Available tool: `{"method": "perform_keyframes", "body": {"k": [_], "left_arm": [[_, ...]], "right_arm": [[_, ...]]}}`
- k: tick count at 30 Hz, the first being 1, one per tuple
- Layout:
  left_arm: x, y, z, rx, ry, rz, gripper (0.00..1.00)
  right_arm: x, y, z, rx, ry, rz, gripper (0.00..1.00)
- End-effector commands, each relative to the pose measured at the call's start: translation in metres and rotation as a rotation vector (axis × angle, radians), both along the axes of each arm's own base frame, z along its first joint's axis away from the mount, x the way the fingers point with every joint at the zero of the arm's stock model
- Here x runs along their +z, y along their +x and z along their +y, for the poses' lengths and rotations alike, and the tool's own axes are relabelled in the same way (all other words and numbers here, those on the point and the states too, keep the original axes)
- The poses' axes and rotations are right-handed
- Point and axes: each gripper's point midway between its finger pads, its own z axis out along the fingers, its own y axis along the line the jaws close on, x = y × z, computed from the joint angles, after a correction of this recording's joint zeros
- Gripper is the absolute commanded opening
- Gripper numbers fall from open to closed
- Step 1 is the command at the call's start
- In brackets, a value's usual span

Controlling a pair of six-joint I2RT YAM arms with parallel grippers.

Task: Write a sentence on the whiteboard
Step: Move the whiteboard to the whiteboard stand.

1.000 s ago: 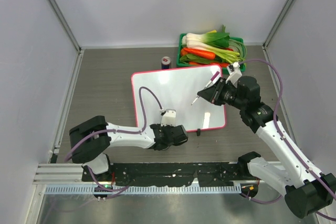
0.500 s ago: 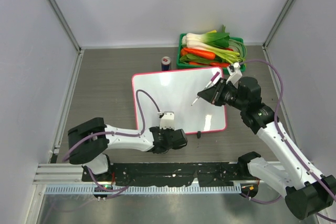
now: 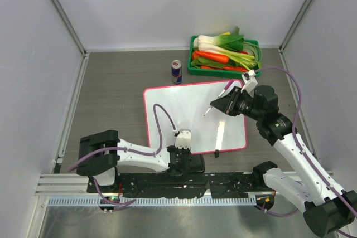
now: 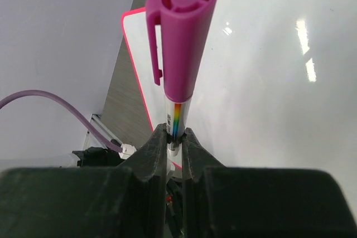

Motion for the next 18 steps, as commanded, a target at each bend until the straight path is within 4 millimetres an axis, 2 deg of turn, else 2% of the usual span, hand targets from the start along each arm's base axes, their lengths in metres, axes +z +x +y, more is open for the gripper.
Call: {"method": "perform_keyframes", "body": {"k": [1,3,8,9,13,16,18], "left_arm": [[-0.005,-0.035,-0.022,-0.067,-0.025,0.096,0.11],[-0.003,-0.04,-0.026,-0.083,-0.013,0.101,0.23],[0.011,-0.053,-0.032,-0.138,-0.017,0.07,0.72],[0.014,-0.056,-0.032,-0.144,-0.023,0.07,0.77],[0.033,-0.056,-0.026,-0.15,-0.05,0.046,0.92],[0.053,-0.054,-0.022,-0.181,-0.072,0.028,0.97],[0.073,-0.052,-0.021,-0.197,-0.104,0.012,1.0]], "right_arm": [[0.015,-0.001,0.001,0.007,0.028,-0.05,0.01],[0.015,-0.002,0.001,0.008,0.03,-0.049,0.01],[0.018,-0.003,0.001,0.011,0.032,-0.055,0.01],[0.021,-0.003,0.001,0.014,0.034,-0.061,0.01],[0.025,-0.004,0.0,0.019,0.027,-0.07,0.01],[0.027,-0.005,0.0,0.02,0.024,-0.074,0.02],[0.027,-0.007,-0.001,0.02,0.025,-0.075,0.01]]}}
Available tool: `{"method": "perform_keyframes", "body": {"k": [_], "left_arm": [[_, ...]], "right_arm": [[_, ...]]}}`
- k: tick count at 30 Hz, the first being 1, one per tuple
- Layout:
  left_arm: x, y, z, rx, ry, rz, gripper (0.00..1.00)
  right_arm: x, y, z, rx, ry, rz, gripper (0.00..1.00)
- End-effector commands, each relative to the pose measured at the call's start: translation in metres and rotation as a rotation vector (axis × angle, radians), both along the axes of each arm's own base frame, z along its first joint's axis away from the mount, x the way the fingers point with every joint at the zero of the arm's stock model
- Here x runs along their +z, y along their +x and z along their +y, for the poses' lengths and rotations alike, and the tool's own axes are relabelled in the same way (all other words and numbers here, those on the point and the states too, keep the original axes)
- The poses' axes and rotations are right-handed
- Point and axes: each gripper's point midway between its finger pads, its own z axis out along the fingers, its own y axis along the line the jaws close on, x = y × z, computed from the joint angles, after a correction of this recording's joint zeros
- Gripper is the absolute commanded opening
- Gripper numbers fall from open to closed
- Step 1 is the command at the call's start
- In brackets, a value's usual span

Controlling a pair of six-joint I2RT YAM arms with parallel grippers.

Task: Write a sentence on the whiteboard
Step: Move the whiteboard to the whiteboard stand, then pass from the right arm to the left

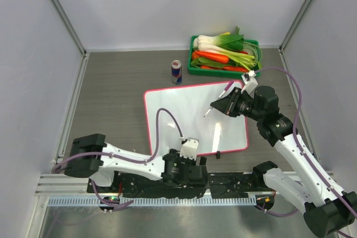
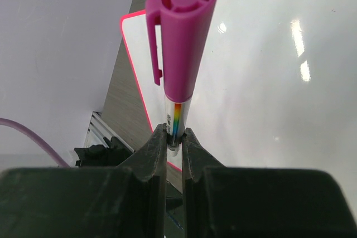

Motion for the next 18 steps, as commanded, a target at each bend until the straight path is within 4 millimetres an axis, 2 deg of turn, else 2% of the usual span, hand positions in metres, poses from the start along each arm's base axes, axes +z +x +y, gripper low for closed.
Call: {"method": "perform_keyframes", "body": {"k": [1,8,18], "left_arm": [[0.052,0.01,0.005,-0.025,-0.078,-0.063,1.0],[0.096,0.03,0.002,-0.069,-0.226,-0.037,1.0],[0.141,0.089,0.001,-0.153,-0.501,0.087,1.0]], "right_arm": [[0.029,-0.004,-0.001,0.009,0.026,-0.087,0.01],[0.021,-0.009,-0.007,-0.016,0.015,-0.078,0.01],[0.013,-0.015,-0.011,-0.017,-0.005,-0.075,0.01]]}}
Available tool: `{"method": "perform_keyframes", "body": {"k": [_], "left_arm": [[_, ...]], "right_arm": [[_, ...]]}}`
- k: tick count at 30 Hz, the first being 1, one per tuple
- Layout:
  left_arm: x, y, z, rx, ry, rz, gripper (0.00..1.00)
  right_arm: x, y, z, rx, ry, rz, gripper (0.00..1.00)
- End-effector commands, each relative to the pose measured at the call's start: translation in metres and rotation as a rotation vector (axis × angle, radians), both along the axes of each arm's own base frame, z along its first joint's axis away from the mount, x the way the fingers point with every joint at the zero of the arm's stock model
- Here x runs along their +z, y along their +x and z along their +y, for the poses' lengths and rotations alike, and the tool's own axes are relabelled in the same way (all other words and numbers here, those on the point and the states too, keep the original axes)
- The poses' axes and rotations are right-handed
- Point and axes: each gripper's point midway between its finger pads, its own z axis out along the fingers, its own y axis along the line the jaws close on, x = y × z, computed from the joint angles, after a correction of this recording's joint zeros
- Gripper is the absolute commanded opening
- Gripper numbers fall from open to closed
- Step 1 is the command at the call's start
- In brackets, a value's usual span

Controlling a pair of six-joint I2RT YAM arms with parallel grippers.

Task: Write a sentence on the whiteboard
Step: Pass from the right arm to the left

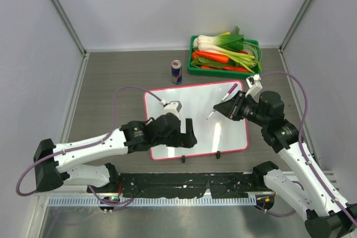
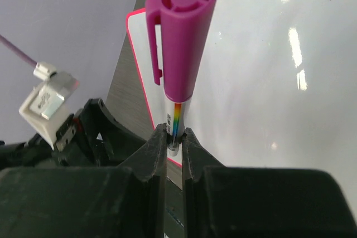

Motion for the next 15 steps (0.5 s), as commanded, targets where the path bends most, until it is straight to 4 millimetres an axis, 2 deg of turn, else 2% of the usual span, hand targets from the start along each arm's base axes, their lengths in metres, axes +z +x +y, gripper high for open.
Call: {"method": "perform_keyframes", "body": {"k": [1,4,5,6,9,15], "left_arm": [[0.03,0.014,-0.009,-0.152,-0.159,0.015,1.0],[0.044,0.039,0.002,-0.147,-0.214,0.02,1.0],[0.05,0.039,-0.001,-0.174,-0.262,0.037,1.0],[0.056,0.05,0.004,-0.154,-0.306,0.046,1.0],[0.08,0.066,0.007,-0.168,-0.45,0.058,1.0],[0.096,0.102,0.049,-0.073,-0.508,0.023,1.0]], "right_arm": [[0.003,0.002,-0.003,-0.007,-0.013,-0.035,0.02],[0.001,0.003,-0.002,-0.001,-0.019,-0.031,0.01],[0.0,0.004,-0.002,-0.005,-0.024,-0.031,0.01],[-0.001,0.006,-0.002,-0.005,-0.029,-0.028,0.01],[-0.003,0.009,-0.002,-0.006,-0.036,-0.025,0.02],[-0.004,0.013,-0.002,-0.008,-0.058,-0.032,0.02]]}}
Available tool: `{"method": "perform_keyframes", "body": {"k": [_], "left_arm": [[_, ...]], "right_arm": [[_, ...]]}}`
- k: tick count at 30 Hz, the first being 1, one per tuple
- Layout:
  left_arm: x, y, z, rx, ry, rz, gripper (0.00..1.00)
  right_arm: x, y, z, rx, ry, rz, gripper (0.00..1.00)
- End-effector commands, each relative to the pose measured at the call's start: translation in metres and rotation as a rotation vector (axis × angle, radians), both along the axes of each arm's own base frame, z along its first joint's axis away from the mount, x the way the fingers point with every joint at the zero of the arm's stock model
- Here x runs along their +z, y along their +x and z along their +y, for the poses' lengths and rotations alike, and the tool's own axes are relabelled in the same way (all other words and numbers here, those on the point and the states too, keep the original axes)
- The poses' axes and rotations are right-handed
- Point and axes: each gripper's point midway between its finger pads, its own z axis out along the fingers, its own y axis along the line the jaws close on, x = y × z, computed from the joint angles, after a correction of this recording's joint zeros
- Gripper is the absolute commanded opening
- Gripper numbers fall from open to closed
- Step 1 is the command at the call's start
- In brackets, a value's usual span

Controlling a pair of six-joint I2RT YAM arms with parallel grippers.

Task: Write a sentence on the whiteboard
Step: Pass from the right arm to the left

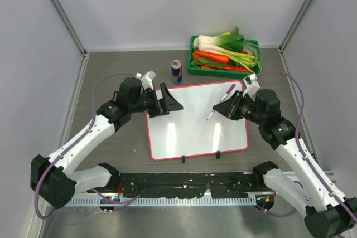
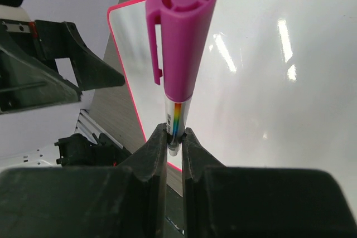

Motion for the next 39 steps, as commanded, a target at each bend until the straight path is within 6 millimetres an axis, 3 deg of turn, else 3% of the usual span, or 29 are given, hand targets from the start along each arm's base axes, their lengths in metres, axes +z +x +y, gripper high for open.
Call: {"method": "perform_keyframes", "body": {"k": [1,5,10,16,26,39], "left_arm": [[0.037,0.006,0.021,-0.038,-0.13,-0.072,1.0],[0.037,0.019,0.061,0.062,-0.104,-0.077,1.0],[0.029,0.022,0.109,0.17,-0.015,-0.07,1.0],[0.007,0.012,0.134,0.213,0.104,-0.026,1.0],[0.0,0.001,0.14,0.183,0.162,-0.063,1.0],[0.03,-0.015,0.101,0.026,0.005,-0.138,0.99]], "right_arm": [[0.013,0.008,-0.002,-0.009,-0.014,-0.062,0.01],[0.013,0.011,0.0,0.001,-0.023,-0.064,0.01],[0.013,0.019,0.005,0.014,-0.023,-0.069,0.01],[0.015,0.025,0.013,0.04,0.003,-0.071,0.02],[0.024,0.034,0.024,0.076,0.029,-0.092,0.01],[0.04,0.017,0.06,0.151,0.085,-0.124,0.01]]}}
